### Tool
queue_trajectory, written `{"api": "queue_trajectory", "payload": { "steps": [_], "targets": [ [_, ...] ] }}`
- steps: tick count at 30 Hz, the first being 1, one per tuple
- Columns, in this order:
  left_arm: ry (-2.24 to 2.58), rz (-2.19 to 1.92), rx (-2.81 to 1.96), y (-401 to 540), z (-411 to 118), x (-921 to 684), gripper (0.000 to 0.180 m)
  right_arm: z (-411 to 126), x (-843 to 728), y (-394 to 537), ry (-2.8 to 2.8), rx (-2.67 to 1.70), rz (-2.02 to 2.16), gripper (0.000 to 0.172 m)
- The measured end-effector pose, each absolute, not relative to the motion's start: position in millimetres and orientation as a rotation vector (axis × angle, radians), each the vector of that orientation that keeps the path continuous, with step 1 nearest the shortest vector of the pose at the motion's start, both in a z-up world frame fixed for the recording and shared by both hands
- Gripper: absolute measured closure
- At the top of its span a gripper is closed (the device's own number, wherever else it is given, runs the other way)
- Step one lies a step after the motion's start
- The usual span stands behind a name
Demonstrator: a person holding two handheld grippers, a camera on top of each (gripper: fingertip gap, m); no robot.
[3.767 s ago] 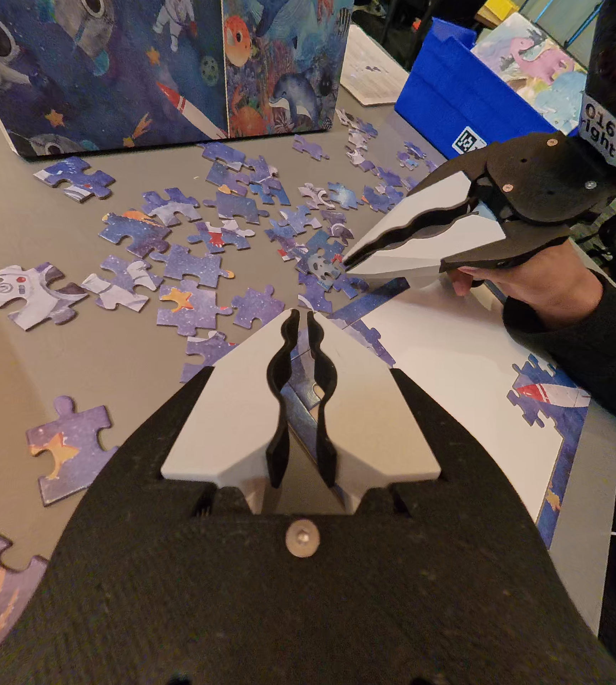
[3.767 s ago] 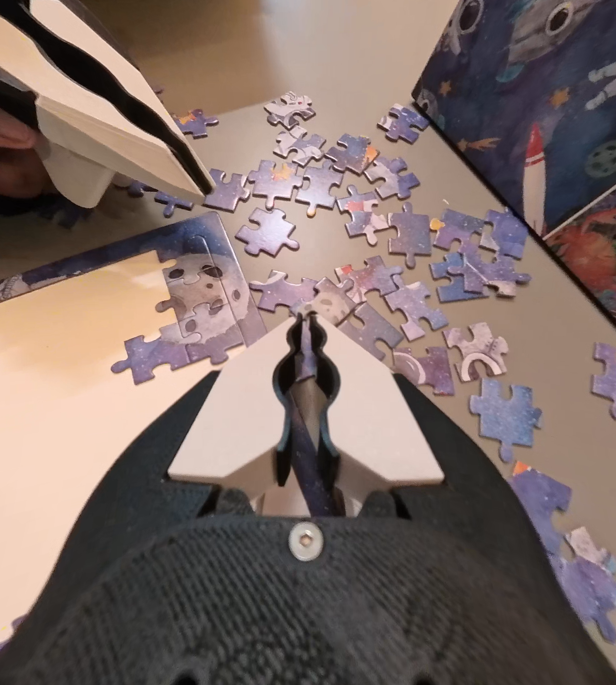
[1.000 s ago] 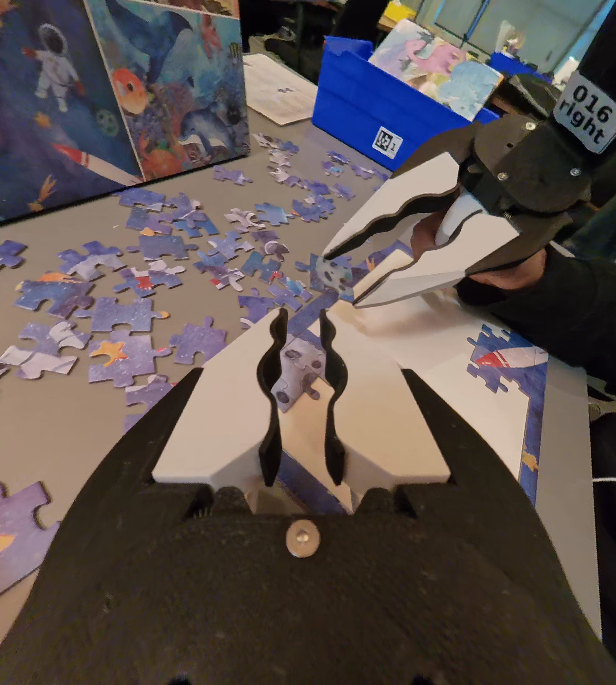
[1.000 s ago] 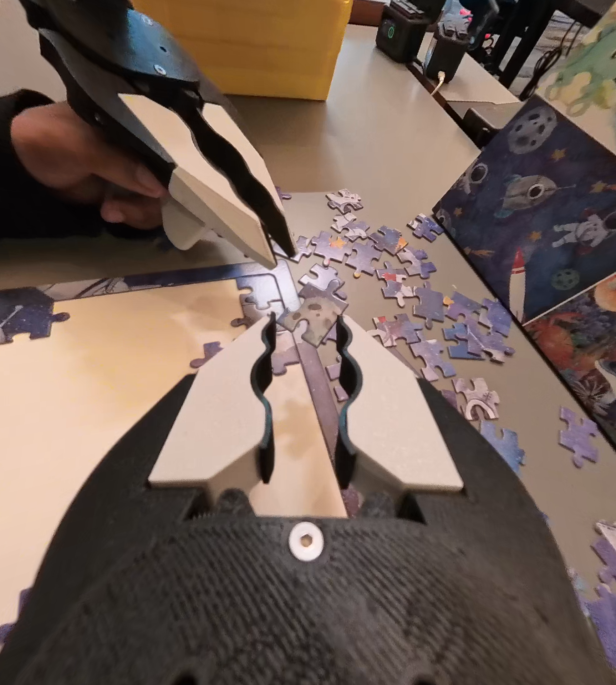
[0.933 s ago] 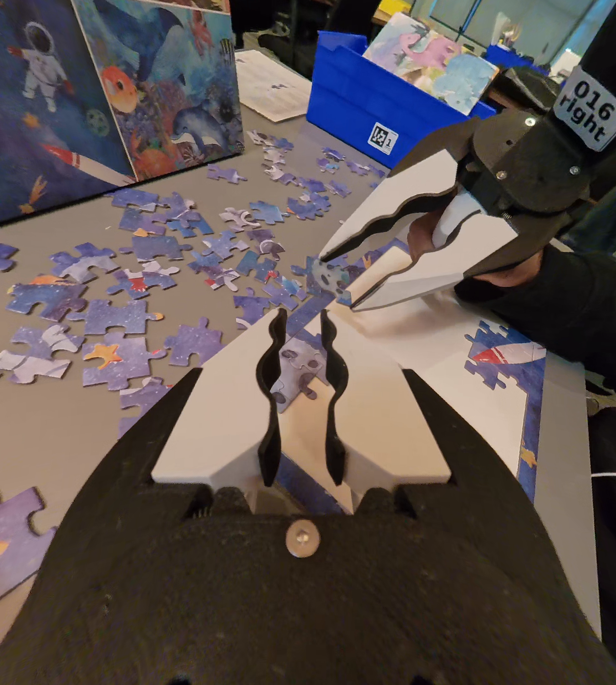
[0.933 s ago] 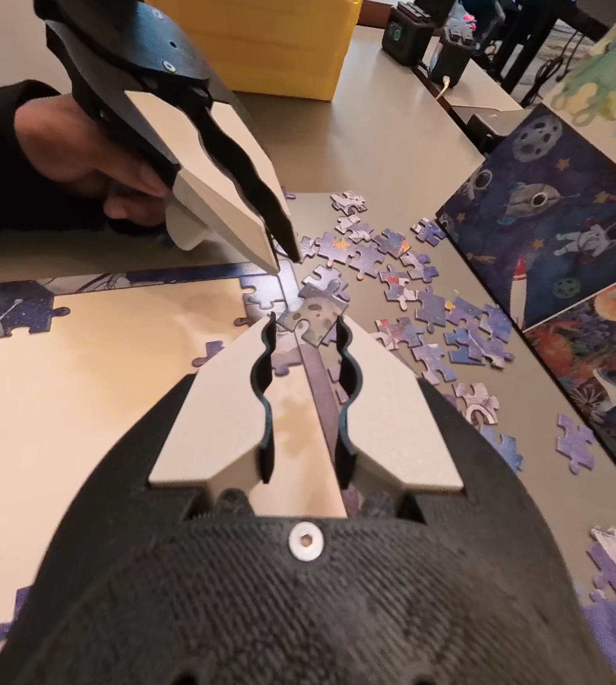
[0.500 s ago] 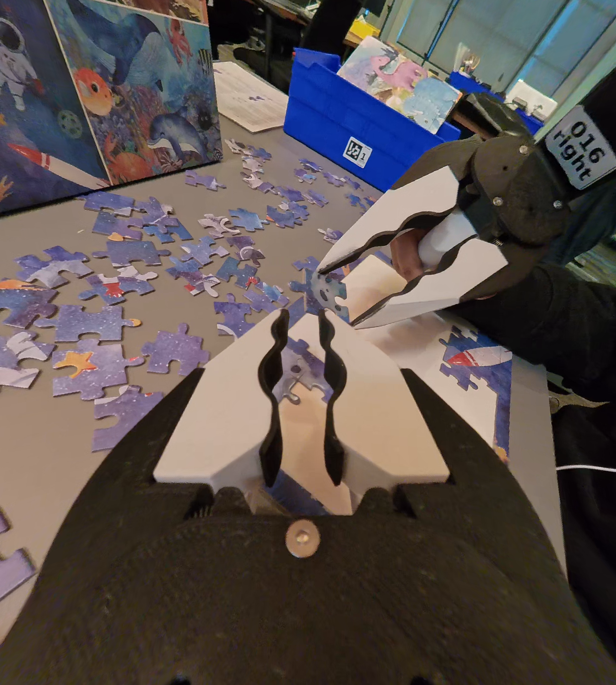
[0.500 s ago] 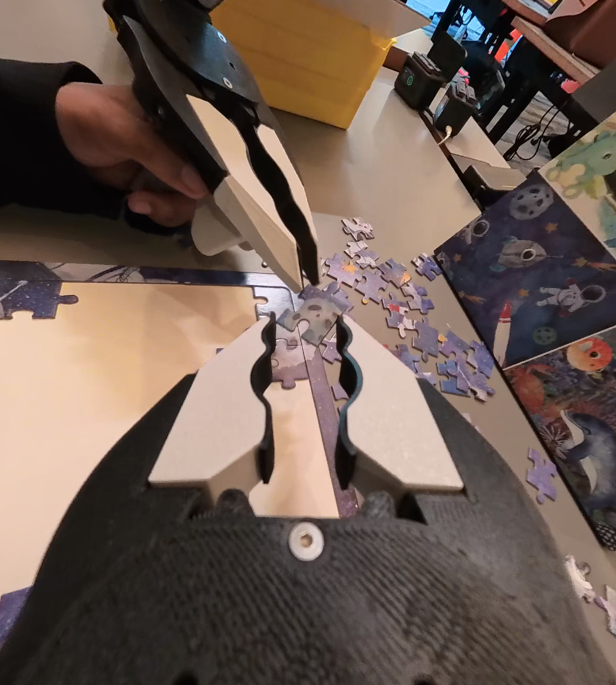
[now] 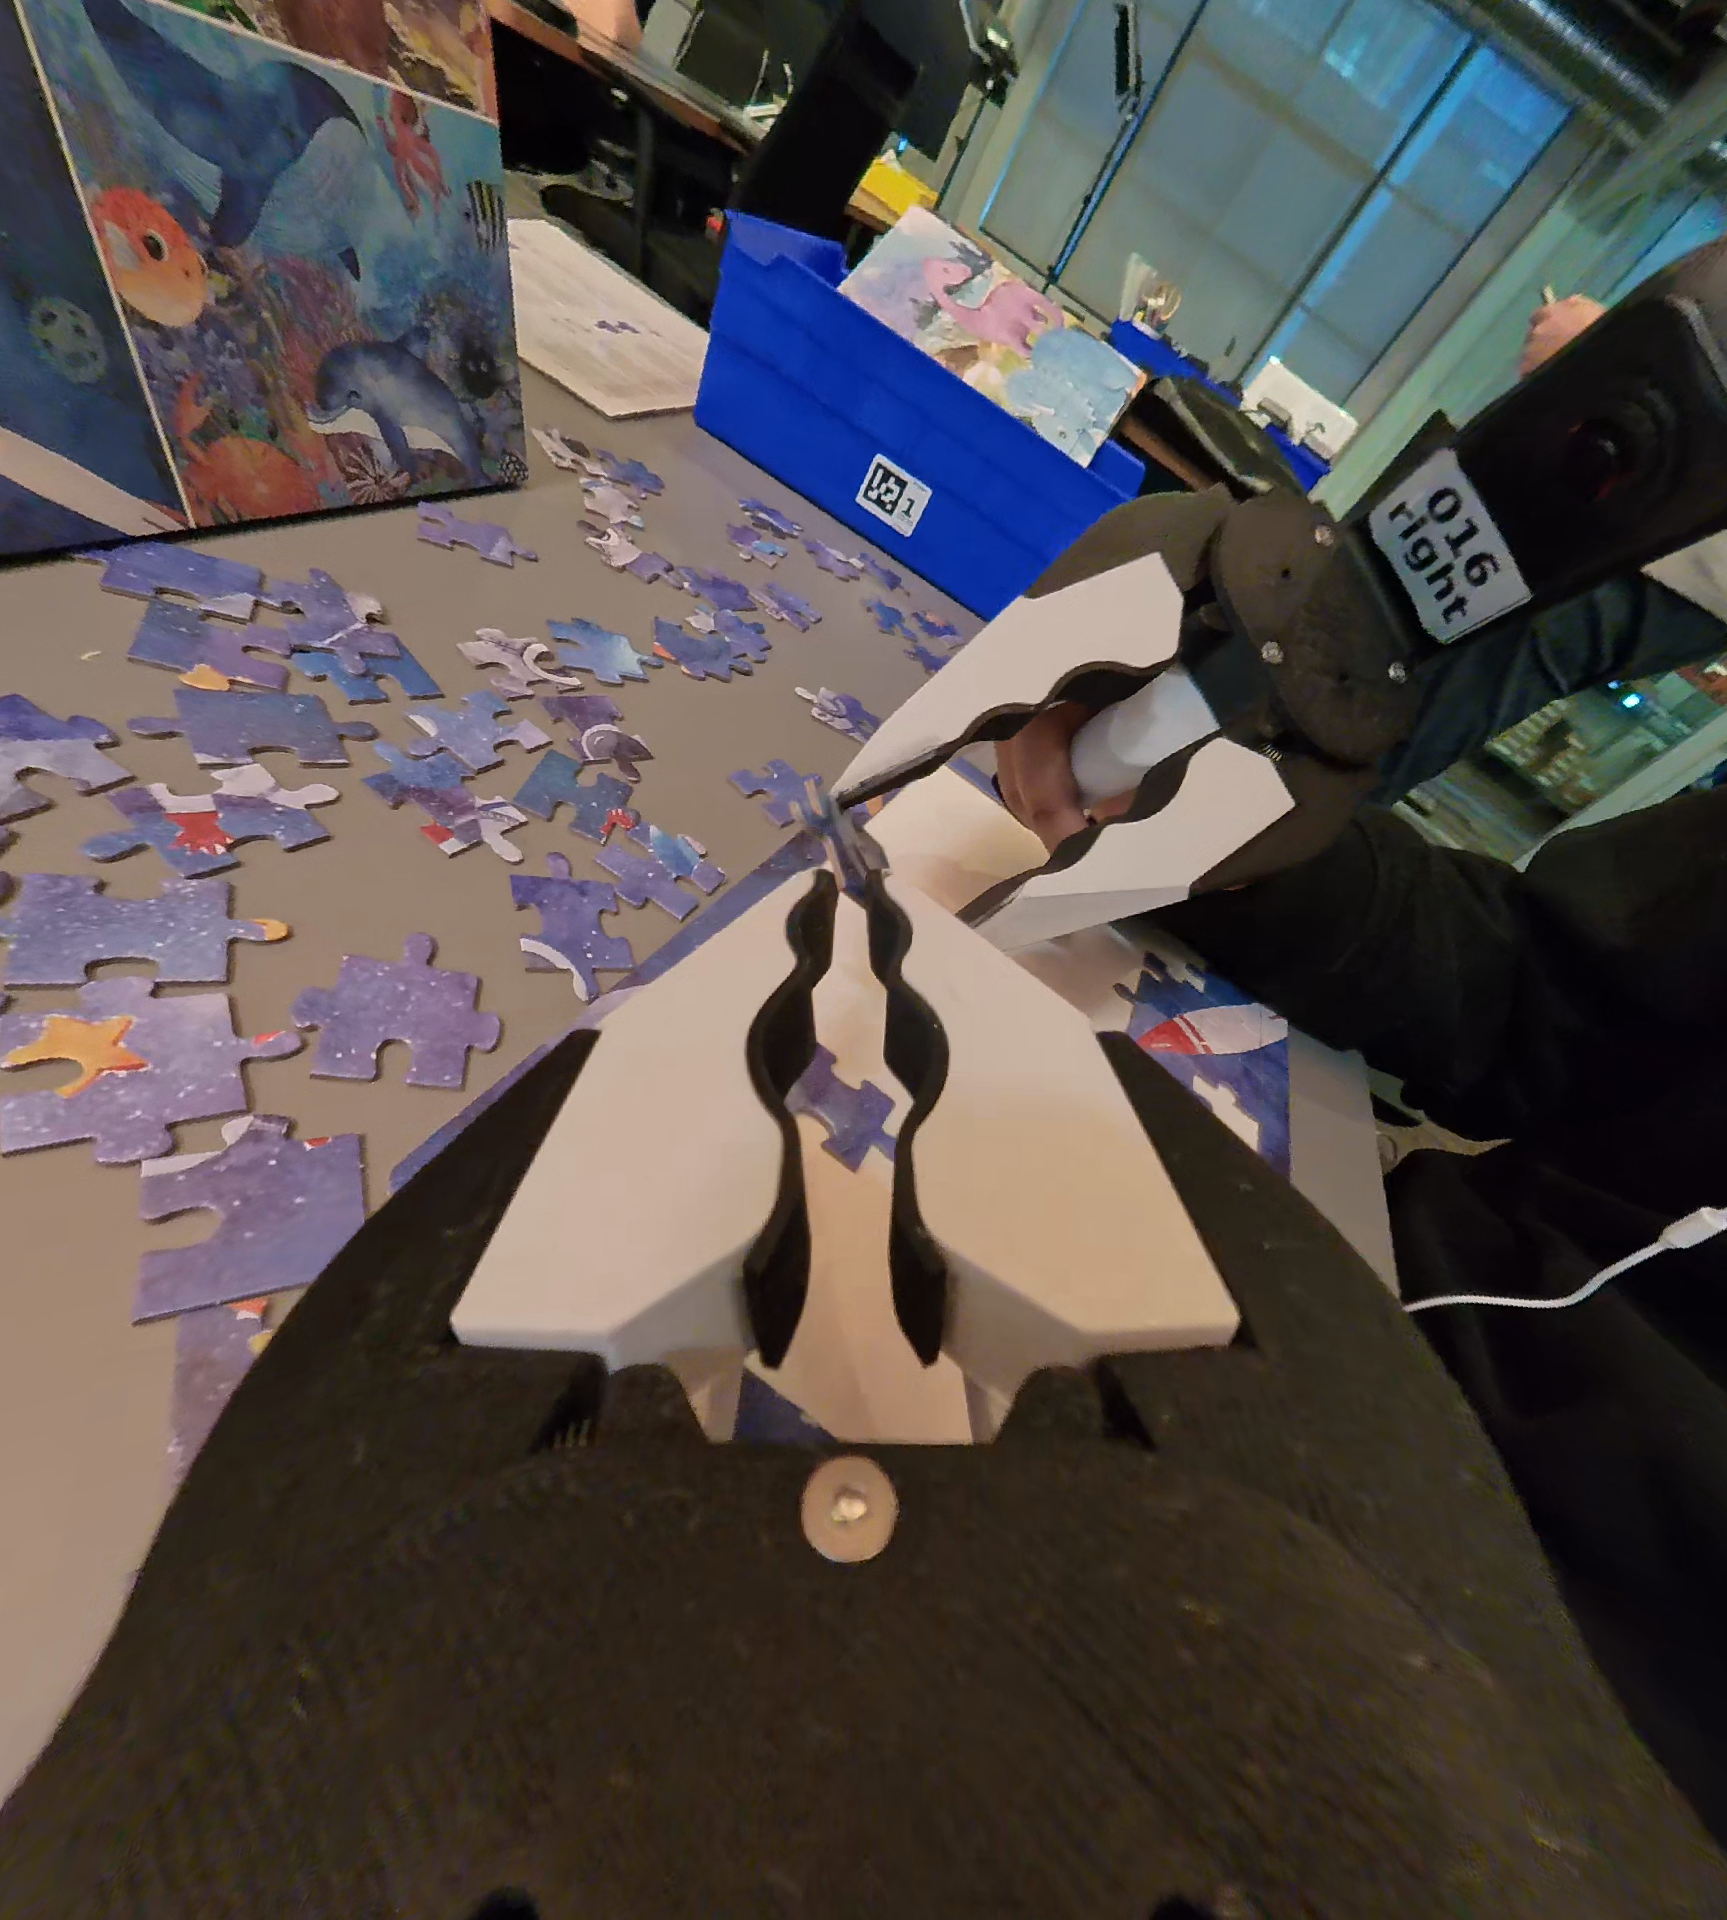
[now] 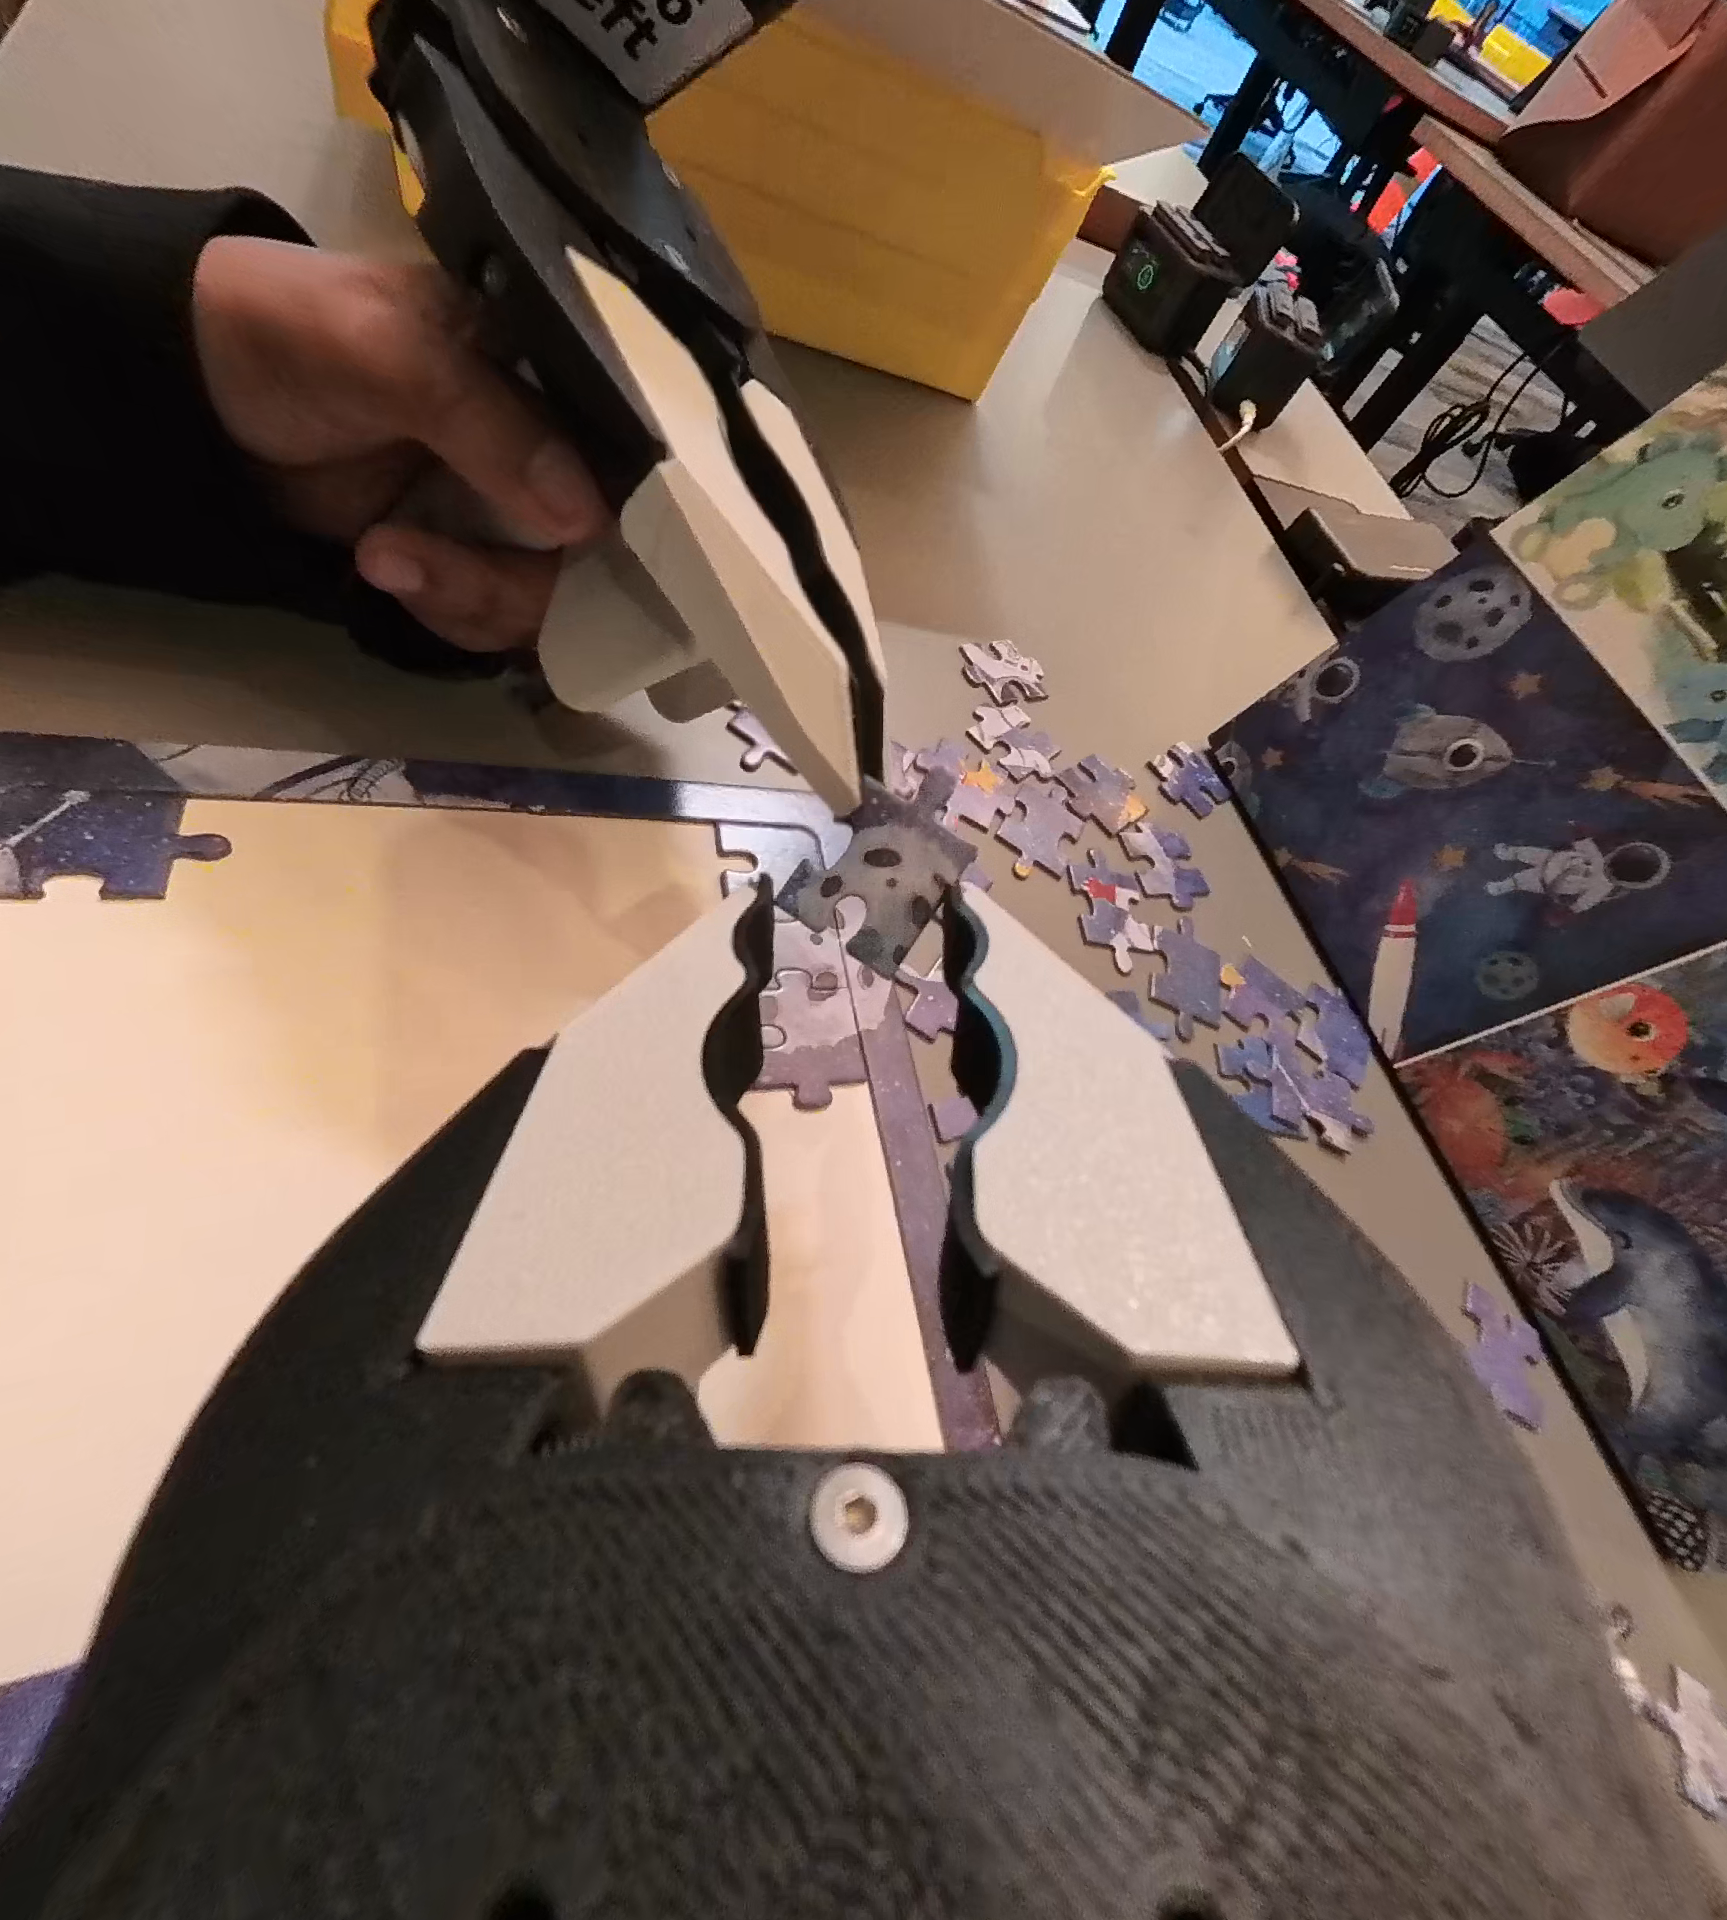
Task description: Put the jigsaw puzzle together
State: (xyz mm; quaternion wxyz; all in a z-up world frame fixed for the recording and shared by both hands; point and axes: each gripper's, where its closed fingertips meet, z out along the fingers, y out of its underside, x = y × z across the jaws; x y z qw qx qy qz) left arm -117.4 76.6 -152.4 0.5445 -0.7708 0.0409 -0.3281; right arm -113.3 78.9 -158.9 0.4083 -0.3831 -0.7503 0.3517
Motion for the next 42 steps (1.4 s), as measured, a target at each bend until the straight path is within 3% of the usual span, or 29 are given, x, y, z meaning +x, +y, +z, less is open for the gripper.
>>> {"api": "queue_trajectory", "payload": {
  "steps": [9, 32, 42],
  "targets": [
    [0.048, -0.771, -1.802, 77.5, -148.4, -125.9, 0.180, -164.7, -115.4, 92.4, -1.875, -1.023, 0.844, 0.145],
    [-0.015, -0.942, -1.700, 72.8, -134.8, -129.0, 0.180, -137.3, -111.7, 101.3, -1.653, -1.292, 1.487, 0.142],
    [-0.004, -0.928, -1.718, 73.4, -137.5, -127.4, 0.180, -136.8, -111.4, 97.0, -1.659, -1.286, 1.522, 0.143]
  ]
}}
